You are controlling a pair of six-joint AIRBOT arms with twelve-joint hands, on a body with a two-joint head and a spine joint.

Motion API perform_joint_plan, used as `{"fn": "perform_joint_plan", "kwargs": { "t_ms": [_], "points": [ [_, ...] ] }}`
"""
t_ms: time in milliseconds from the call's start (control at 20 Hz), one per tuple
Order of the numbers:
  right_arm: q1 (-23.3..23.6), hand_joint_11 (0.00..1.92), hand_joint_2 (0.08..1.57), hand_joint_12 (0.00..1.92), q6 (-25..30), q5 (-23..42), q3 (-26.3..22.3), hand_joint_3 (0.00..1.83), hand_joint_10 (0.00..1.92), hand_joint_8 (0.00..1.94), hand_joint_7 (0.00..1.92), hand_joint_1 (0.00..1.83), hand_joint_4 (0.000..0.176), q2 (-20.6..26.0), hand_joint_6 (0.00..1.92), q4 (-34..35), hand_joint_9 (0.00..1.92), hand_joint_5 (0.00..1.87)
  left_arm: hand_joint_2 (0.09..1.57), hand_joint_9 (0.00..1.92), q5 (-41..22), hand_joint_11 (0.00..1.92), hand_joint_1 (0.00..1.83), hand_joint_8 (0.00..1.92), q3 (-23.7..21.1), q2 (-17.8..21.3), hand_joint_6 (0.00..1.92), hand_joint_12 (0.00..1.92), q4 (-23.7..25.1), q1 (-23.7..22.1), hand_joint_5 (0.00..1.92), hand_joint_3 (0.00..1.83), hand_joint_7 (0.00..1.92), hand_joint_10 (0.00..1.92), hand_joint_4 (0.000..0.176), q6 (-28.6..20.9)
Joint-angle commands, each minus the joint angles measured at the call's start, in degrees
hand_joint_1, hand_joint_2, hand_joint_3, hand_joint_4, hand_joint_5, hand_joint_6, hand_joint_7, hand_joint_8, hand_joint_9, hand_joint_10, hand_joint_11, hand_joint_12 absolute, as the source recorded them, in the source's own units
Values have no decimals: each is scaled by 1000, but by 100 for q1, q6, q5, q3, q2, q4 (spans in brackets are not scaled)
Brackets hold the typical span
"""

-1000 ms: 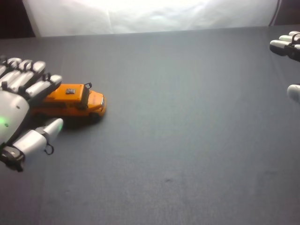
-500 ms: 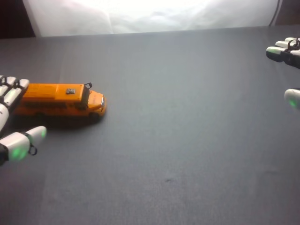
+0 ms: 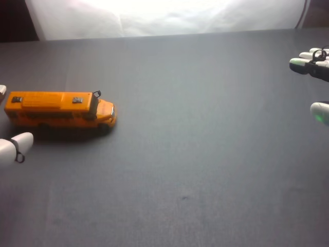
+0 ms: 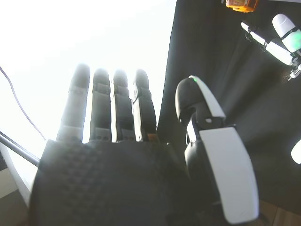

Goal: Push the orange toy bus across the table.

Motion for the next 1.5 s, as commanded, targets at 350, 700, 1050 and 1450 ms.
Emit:
{"fn": "perform_joint_plan", "kwargs": {
  "t_ms": [350,700,1050,1450],
  "points": [
    [11,47,1440,377,66,688,25,3,3,0,224,489,0,-33,0,78,158,313,1469,0,-242,0,0,0,210,17,0,0,-121,-20,0,18,0,0,0,303],
    [-1,45,1420,420,96,689,32,0,2,3,257,464,0,-65,1,59,174,322,1520,0,-135,0,0,0,276,-75,0,0,-154,-24,0,32,0,0,29,304],
    [0,28,1423,424,144,689,46,0,0,0,247,400,0,-66,0,39,173,303,1571,0,-57,0,0,0,322,-215,0,0,22,-127,0,70,0,0,0,303],
    [0,0,1432,452,157,689,46,1,1,1,233,430,0,-66,0,30,149,290,1571,0,-84,0,0,0,204,-339,0,0,425,-249,0,101,0,0,0,301]
  ]
}}
